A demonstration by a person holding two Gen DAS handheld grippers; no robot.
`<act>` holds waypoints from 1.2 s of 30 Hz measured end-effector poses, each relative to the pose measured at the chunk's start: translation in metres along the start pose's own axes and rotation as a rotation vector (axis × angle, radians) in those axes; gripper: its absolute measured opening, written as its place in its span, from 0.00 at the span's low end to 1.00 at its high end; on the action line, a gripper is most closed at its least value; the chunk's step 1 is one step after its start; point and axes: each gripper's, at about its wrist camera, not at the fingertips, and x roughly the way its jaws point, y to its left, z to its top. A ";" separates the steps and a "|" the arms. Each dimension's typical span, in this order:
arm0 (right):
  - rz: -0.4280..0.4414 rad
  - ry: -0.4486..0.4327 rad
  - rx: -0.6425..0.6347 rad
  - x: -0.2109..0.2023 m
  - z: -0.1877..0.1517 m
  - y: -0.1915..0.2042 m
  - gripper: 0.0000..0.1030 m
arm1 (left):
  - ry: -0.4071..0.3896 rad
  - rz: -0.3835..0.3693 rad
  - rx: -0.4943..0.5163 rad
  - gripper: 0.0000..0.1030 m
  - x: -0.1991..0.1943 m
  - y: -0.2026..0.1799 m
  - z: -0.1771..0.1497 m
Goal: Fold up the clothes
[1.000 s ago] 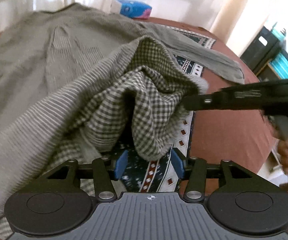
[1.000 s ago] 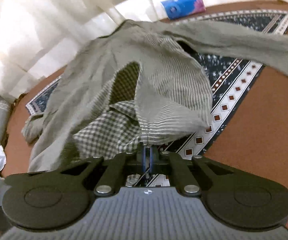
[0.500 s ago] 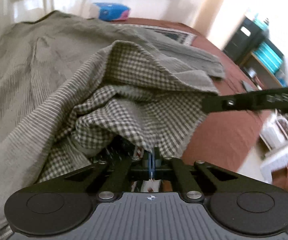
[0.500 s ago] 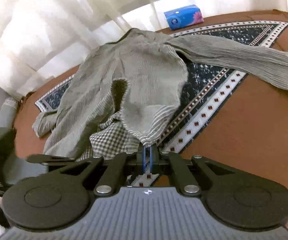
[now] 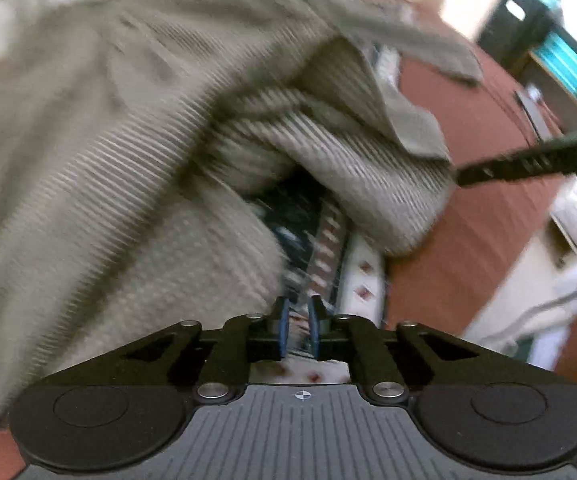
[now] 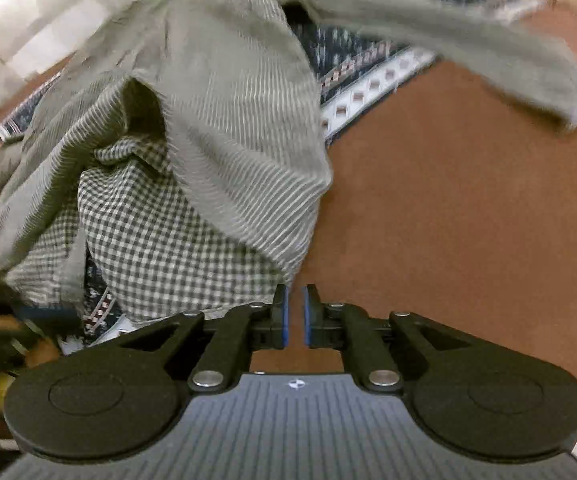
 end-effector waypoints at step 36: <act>0.525 -0.091 0.090 -0.032 0.068 0.033 0.01 | -0.144 0.134 0.077 0.56 0.029 -0.035 0.028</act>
